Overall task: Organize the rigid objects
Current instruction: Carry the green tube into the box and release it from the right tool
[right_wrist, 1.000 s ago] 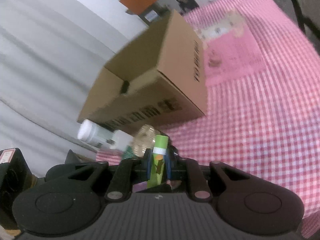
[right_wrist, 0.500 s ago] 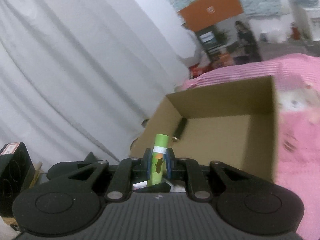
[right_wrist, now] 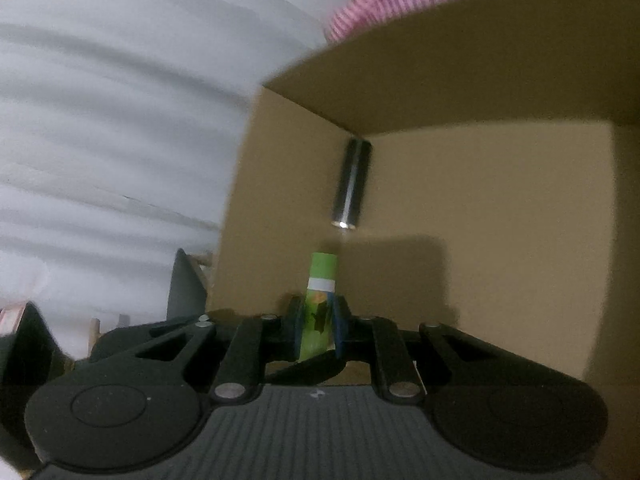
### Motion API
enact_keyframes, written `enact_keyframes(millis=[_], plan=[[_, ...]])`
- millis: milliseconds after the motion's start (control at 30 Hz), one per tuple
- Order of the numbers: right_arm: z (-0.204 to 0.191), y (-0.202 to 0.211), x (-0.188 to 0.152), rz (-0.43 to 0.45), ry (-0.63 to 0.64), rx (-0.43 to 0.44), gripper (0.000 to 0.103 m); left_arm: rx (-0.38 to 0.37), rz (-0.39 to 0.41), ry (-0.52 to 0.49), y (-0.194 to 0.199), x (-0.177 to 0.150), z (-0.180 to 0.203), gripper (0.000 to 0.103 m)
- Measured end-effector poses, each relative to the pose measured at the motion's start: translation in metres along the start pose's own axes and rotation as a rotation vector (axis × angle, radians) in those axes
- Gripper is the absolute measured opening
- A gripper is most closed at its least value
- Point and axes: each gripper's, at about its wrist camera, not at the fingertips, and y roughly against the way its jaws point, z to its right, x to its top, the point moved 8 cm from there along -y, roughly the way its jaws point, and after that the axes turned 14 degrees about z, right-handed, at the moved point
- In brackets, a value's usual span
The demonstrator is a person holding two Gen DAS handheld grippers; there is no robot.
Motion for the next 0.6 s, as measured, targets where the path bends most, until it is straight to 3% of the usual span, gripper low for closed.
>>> enact_keyframes(millis=[133, 233, 300, 500, 600], plan=[[0.004, -0.023, 0.004, -0.061, -0.008, -0.027, 0.018, 0.006, -0.017, 0.034, 0.005, 0.003, -0.007, 0.026], [0.004, -0.034, 0.008, -0.082, -0.022, -0.021, 0.018, 0.005, 0.015, 0.047, 0.014, 0.006, -0.010, 0.031], [0.006, -0.031, 0.003, -0.087, -0.031, -0.006, 0.018, 0.003, 0.044, 0.053, 0.021, 0.009, -0.008, 0.041], [0.002, 0.001, -0.001, -0.004, -0.008, 0.036, 0.019, 0.025, 0.172, 0.043, 0.056, 0.018, -0.003, 0.049], [-0.012, 0.038, -0.003, 0.094, 0.060, 0.050, 0.029, 0.023, 0.265, 0.028, 0.081, 0.021, 0.003, 0.057]])
